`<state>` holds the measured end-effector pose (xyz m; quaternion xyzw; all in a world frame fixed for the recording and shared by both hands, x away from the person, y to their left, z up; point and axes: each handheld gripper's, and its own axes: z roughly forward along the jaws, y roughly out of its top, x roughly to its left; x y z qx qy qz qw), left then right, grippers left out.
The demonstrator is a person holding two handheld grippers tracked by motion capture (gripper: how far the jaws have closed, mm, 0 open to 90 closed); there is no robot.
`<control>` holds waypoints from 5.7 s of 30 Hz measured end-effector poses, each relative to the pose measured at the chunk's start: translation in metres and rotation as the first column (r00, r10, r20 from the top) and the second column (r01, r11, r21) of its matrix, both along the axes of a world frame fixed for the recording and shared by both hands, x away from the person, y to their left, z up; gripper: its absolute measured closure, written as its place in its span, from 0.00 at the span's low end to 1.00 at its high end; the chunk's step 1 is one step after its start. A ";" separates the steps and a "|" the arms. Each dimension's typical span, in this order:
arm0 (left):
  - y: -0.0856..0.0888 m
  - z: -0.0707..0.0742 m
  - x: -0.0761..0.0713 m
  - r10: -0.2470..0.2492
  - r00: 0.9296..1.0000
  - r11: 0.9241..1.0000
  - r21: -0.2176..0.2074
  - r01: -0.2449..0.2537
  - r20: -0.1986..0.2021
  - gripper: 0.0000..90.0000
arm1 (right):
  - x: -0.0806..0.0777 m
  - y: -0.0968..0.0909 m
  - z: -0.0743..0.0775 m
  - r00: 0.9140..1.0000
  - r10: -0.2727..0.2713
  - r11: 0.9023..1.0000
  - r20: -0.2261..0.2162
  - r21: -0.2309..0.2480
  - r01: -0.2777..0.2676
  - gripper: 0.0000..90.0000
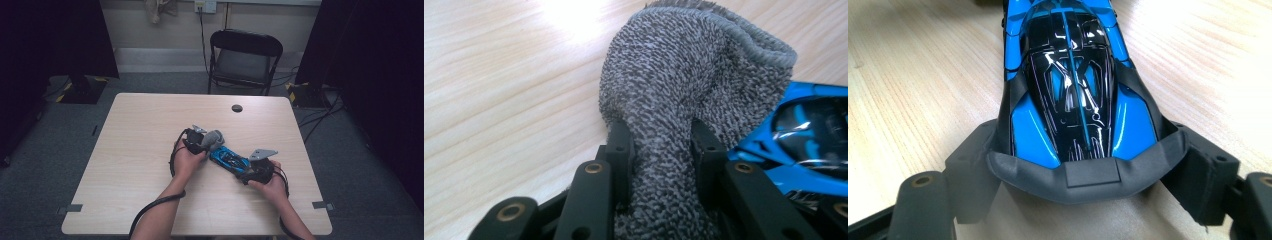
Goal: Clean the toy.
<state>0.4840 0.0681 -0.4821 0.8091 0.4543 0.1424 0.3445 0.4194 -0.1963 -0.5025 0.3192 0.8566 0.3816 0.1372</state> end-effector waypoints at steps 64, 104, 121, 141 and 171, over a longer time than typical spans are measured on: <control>0.039 0.025 -0.054 -0.074 0.995 0.996 -0.045 0.077 0.062 0.76 | 0.019 0.022 0.039 0.999 0.046 0.999 -0.002 0.026 -0.046 0.49; -0.018 0.015 -0.123 -0.408 0.913 0.911 -0.076 0.405 -0.027 0.76 | 0.023 0.035 0.021 0.999 -0.011 0.999 0.030 0.050 0.009 0.55; -0.045 0.000 -0.110 -0.439 0.897 0.898 -0.067 0.435 -0.054 0.76 | 0.023 0.035 0.021 0.999 -0.005 0.999 0.033 0.050 0.003 0.55; -0.018 0.002 -0.068 -0.277 0.959 0.960 -0.063 0.273 -0.068 0.76 | 0.022 0.034 0.020 0.999 -0.008 0.998 0.036 0.055 0.006 0.56; 0.009 0.002 -0.052 -0.176 0.981 0.983 -0.061 0.172 -0.083 0.77 | 0.020 0.035 0.019 0.998 -0.005 0.999 0.058 0.052 0.002 0.56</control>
